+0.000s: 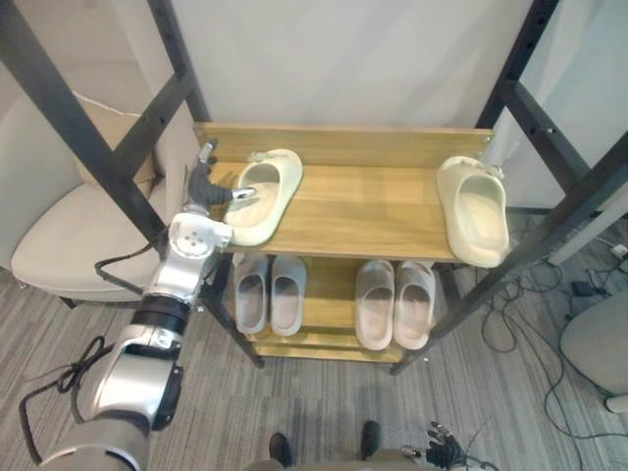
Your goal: Organize the slippers on the shoe rack
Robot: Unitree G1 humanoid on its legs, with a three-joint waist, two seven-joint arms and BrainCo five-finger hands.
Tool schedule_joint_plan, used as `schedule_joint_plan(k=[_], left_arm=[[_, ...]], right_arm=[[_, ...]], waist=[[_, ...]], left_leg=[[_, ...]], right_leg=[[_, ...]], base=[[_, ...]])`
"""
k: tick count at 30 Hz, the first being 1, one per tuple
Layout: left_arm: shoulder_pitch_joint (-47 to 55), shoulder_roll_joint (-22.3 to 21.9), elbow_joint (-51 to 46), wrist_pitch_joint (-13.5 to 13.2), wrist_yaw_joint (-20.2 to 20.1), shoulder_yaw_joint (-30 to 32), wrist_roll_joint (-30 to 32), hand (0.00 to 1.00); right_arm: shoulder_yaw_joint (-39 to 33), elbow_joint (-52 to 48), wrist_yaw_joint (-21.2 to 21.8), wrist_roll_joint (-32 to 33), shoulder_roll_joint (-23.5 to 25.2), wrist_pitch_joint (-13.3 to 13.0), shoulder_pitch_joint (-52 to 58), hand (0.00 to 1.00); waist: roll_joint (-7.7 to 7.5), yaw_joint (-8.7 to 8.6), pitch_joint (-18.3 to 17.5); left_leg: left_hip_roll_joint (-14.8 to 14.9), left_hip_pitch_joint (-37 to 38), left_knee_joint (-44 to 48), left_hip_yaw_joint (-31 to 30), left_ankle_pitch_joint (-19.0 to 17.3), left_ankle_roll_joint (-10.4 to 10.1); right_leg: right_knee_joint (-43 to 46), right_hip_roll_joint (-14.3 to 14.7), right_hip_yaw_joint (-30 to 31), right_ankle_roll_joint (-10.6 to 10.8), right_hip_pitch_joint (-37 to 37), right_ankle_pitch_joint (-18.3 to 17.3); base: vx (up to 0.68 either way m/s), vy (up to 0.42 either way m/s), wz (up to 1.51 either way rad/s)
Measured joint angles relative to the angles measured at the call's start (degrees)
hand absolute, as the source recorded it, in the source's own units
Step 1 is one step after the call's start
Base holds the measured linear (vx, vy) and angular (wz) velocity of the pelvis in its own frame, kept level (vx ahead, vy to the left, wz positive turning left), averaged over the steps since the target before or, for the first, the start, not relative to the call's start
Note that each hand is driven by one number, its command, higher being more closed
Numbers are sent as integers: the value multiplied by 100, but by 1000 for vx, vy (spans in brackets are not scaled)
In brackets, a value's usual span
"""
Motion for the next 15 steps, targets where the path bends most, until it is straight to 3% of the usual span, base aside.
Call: schedule_joint_plan(k=[15], left_arm=[[102, 29, -472, -1, 0, 364, 2, 0]], right_arm=[[38, 0, 1, 4, -27, 0, -1, 0]], waist=[[33, -3, 31]], left_leg=[[7, 106, -20, -119, -14, 34]], right_leg=[[-13, 8, -94, 47, 181, -39]], base=[[-1, -3, 2]])
